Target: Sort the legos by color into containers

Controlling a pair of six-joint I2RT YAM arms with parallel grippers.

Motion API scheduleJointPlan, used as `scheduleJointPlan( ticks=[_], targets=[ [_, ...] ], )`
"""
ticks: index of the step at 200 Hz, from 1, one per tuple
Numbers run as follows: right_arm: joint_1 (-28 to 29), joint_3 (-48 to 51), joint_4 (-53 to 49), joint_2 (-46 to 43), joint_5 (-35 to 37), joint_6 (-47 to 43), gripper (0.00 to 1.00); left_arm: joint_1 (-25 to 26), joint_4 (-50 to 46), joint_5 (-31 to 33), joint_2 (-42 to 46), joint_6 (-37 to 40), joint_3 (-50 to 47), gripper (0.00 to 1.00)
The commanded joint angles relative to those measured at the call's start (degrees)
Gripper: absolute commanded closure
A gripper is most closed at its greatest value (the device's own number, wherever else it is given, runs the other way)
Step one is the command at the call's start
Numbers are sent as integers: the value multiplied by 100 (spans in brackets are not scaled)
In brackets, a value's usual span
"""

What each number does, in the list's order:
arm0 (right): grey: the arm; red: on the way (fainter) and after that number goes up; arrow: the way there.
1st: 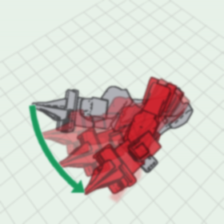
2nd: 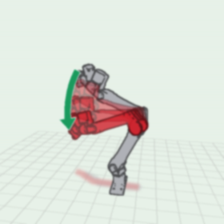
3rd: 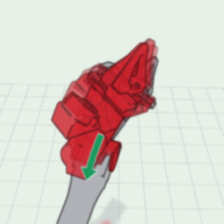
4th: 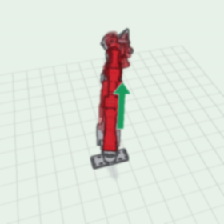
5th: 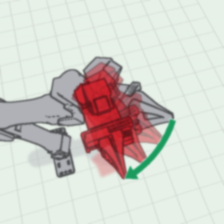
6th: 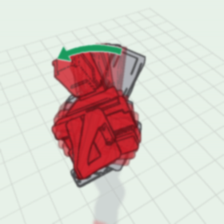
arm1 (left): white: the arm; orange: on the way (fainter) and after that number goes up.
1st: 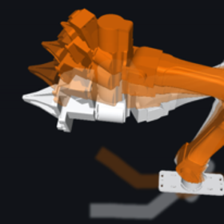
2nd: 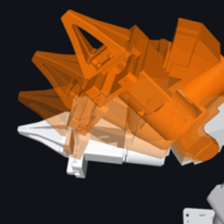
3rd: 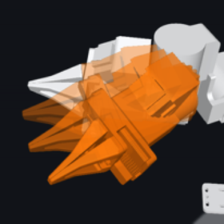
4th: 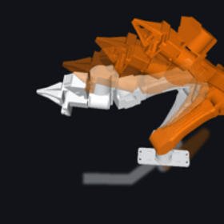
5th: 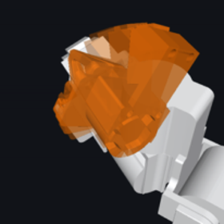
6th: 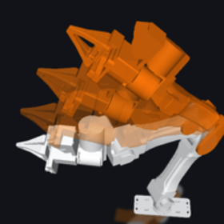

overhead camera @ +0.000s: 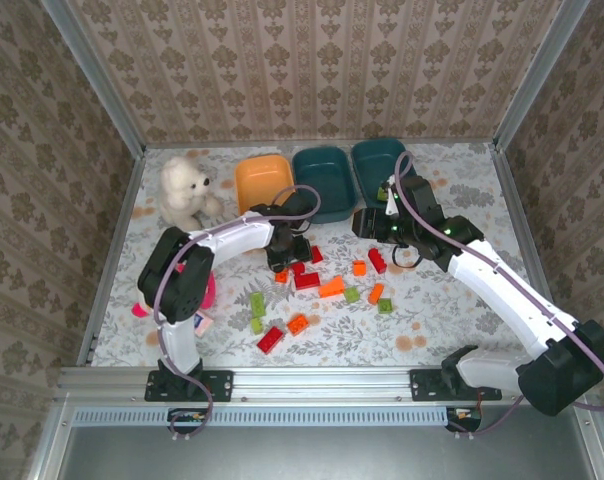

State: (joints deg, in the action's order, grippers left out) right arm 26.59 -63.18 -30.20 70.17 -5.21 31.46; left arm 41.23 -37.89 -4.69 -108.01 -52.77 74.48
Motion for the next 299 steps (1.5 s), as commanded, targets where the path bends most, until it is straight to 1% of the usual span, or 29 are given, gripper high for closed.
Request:
scheduleJointPlan(
  ticks=[1, 35, 63, 72, 98, 123, 161, 196, 225, 248, 258, 260, 263, 286, 299],
  targets=[
    [74, -52, 111, -41, -290, -82, 39, 33, -411, 20, -168, -95, 207, 45],
    [84, 440, 997, -456, -1136, -98, 35, 35, -474, 73, -271, -32, 288, 49],
    [83, 715, 1060, -643, -1585, 41, 34, 35, -502, 119, -350, 29, 322, 55],
    [83, 807, 1054, -750, -1650, 61, 34, 36, -525, 174, -335, 47, 331, 57],
    [88, 952, 859, -1055, -1728, 40, 33, 42, -588, 476, -134, 88, 295, 66],
    [83, 974, 605, -1195, -1755, 50, 33, 35, -720, 788, 128, 173, 338, 71],
    [85, 950, 597, -1331, -1804, 81, 33, -32, -1220, 1305, 567, 530, 886, 71],
    [168, 784, 755, -1128, -1852, 41, 33, -519, -1368, 1348, 592, 959, 1548, 72],
    [280, 547, 815, -817, -1748, 8, 33, -1056, -1268, 1222, 126, 1340, 2153, 72],
    [403, 310, 701, -616, -1519, -54, 33, -1427, -1238, 1062, -547, 1611, 2835, 71],
    [451, 252, 669, -592, -1353, -57, 33, -1471, -1244, 1003, -851, 1691, 3200, 71],
    [463, 249, 656, -592, -1325, -54, 33, -1601, -1247, 983, -912, 1702, 3243, 71],
    [468, 238, 649, -586, -1268, -53, 33, -1662, -1255, 972, -995, 1715, 3359, 71],
    [512, 137, 465, -490, -987, -23, 33, -1858, -1431, 805, -1705, 1779, 4127, 71],
    [548, 66, 314, -448, -783, -26, 33, -1924, -1544, 699, -2030, 1779, 4402, 71]
  ],
)
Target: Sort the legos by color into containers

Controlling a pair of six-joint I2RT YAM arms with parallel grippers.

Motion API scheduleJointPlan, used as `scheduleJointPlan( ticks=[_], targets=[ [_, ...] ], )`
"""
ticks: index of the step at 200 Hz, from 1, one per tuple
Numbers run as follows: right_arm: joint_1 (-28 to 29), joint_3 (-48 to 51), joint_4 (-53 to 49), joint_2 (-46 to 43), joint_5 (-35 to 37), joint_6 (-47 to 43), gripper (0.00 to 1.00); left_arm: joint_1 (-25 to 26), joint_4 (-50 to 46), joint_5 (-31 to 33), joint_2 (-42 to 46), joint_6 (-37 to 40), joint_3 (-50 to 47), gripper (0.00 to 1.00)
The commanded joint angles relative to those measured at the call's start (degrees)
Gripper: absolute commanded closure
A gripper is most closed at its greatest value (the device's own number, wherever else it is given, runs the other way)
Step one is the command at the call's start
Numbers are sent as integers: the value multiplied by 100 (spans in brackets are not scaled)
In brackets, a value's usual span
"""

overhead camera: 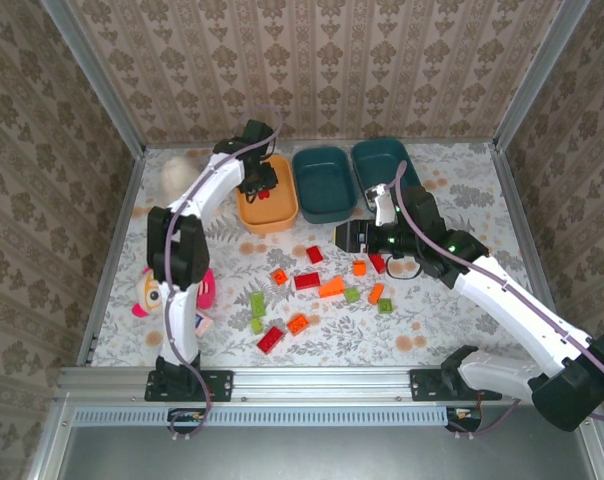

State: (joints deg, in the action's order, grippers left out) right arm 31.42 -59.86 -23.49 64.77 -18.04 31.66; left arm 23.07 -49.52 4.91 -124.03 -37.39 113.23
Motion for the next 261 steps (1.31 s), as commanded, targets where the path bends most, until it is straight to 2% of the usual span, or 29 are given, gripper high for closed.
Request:
scheduleJointPlan(
  ticks=[1, 46, 78, 114, 148, 173, 192, 195, 221, 261],
  targets=[
    [65, -269, -367, 95, 510, -46, 33, -113, -382, -279, -450, 241, 543, 71],
    [111, -299, -623, 49, 919, -66, 33, -185, -329, -621, -892, 223, 660, 64],
    [110, -307, -984, 44, 1161, -35, 33, -180, -345, -701, -844, 205, 621, 49],
    [132, -273, -1363, 88, 1456, 85, 33, -180, -297, -711, -552, 205, 659, 38],
    [154, -231, -2423, 364, 2058, 450, 34, -120, -235, -654, 80, 251, 441, 36],
    [145, -9, -2951, 798, 2189, 800, 38, 114, 516, -678, 1151, 454, -779, 32],
    [138, 178, -2712, 1071, 2086, 908, 41, 271, 1308, -967, 2184, 586, -2116, 29],
    [141, 192, -2675, 1118, 2079, 926, 41, 452, 1406, -1013, 2343, 600, -2303, 29],
    [-22, 315, -2385, 1665, 1888, 1012, 42, 868, 1993, -1546, 3559, 648, -3810, 24],
    [-334, 659, -2048, 2195, 1527, 1228, 45, 1453, 2703, -2117, 5215, 391, -5565, 19]
  ],
)
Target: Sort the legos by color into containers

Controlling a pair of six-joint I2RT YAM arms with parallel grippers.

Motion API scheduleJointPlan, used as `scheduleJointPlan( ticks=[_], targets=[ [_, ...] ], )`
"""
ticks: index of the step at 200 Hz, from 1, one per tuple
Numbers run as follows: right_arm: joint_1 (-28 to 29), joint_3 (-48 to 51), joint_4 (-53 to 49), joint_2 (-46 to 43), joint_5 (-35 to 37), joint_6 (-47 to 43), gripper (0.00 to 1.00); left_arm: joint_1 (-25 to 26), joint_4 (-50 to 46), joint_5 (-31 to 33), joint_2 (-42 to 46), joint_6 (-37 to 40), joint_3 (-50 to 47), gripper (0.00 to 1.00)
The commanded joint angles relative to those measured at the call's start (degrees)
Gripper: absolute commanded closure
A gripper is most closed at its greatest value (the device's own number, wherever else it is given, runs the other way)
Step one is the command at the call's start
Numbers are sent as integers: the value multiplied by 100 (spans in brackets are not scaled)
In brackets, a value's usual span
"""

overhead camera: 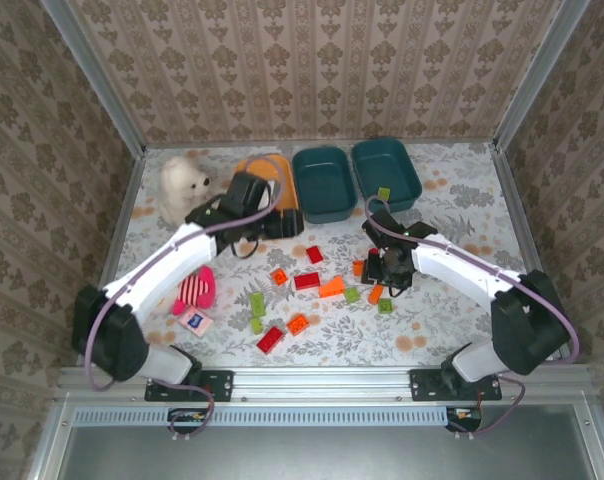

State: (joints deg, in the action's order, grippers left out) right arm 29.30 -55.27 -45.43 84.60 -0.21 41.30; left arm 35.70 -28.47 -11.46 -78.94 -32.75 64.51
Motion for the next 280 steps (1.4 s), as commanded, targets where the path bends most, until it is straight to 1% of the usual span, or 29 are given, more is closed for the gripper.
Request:
scheduleJointPlan(
  ticks=[1, 23, 49, 82, 107, 131, 160, 179, 190, 206, 232, 253, 280],
  targets=[
    [-124, 204, 156, 223, -267, 264, 45, 200, 615, -484, 722, -77, -729, 19],
    [-134, 214, 219, 463, -326, 298, 46, 348, 659, -430, 1339, -310, -1284, 18],
    [-187, 226, 404, 651, -317, 275, 48, 420, 611, -241, 1732, -510, -1588, 18],
    [-214, 111, 513, 883, -399, 264, 53, 528, 604, -166, 1761, -568, -1596, 18],
    [-214, 146, 567, 936, -401, 290, 57, 610, 625, -137, 1673, -548, -1542, 18],
    [-214, 150, 592, 971, -411, 350, 60, 641, 688, -162, 1575, -565, -1529, 18],
    [-214, 136, 587, 924, -369, 423, 73, 696, 763, -185, 1488, -587, -1517, 18],
    [-176, 36, 512, 762, -275, 395, 78, 728, 793, -176, 1460, -592, -1519, 18],
    [-107, -142, 395, 624, -141, 312, 81, 739, 791, -155, 1482, -606, -1518, 18],
    [3, -526, 233, 423, 82, 148, 82, 745, 761, -84, 1549, -646, -1480, 18],
    [59, -1354, 328, 364, 288, -139, 83, 692, 701, 280, 1806, -833, -1433, 18],
    [46, -2125, 656, 814, 404, -359, 83, 543, 703, 434, 1912, -990, -1418, 18],
    [18, -3301, 1027, 1862, 418, -599, 84, 283, 685, 425, 1917, -1098, -1375, 18]
  ],
)
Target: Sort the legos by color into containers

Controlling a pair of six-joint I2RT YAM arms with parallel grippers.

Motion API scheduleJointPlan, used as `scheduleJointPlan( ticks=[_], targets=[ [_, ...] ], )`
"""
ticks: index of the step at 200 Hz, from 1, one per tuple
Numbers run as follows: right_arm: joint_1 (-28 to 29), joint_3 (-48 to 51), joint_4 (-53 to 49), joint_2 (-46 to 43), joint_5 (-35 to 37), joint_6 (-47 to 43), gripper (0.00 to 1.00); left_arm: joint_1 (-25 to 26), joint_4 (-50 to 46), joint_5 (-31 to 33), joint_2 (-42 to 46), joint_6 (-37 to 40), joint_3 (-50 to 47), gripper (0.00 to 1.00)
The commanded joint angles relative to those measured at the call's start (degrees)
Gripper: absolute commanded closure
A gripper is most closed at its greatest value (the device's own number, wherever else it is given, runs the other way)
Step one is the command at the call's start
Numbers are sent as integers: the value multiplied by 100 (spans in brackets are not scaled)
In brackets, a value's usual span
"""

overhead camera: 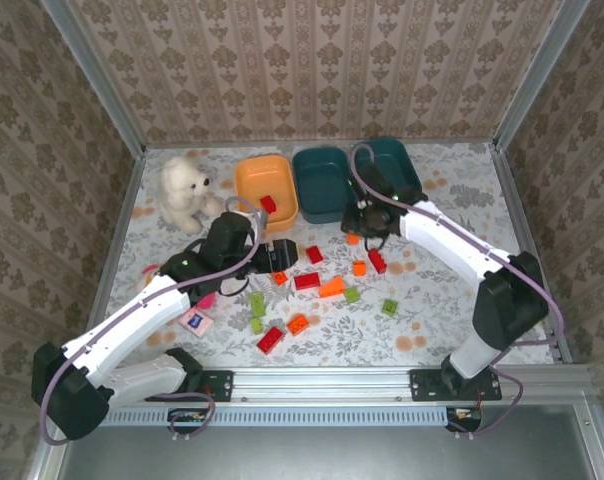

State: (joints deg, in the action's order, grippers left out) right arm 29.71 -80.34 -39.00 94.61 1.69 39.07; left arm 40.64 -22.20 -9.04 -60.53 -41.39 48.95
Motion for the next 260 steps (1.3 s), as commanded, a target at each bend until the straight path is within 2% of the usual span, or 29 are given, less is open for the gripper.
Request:
scheduleJointPlan(
  ticks=[1, 47, 74, 103, 124, 147, 203, 237, 260],
  targets=[
    [-30, -841, 389, 899, 227, -384, 84, -217, 58, 183, 77, -245, 183, 18],
    [-226, -2809, 375, 2827, 122, -643, 84, -517, -423, 165, 174, -250, 273, 19],
    [-376, -3565, 497, 3592, -184, -678, 82, -583, -760, 183, 457, -234, 194, 20],
    [-431, -4649, -90, 4461, -362, -749, 79, -646, -1154, 257, 821, -272, 20, 21],
    [-466, -4987, -283, 4789, -461, -728, 76, -679, -1413, 305, 1087, -345, -105, 22],
    [-501, -5014, -266, 4816, -513, -673, 71, -696, -1691, 349, 1324, -489, -246, 23],
    [-515, -5246, -372, 4378, -512, -875, 49, -695, -1874, 392, 1621, -756, -469, 25],
    [-469, -4987, -271, 3602, -461, -1000, 50, -689, -1821, 310, 1585, -831, -541, 27],
    [-315, -3745, 430, 2490, -421, -1098, 52, -672, -1695, 128, 1334, -923, -598, 29]
  ],
)
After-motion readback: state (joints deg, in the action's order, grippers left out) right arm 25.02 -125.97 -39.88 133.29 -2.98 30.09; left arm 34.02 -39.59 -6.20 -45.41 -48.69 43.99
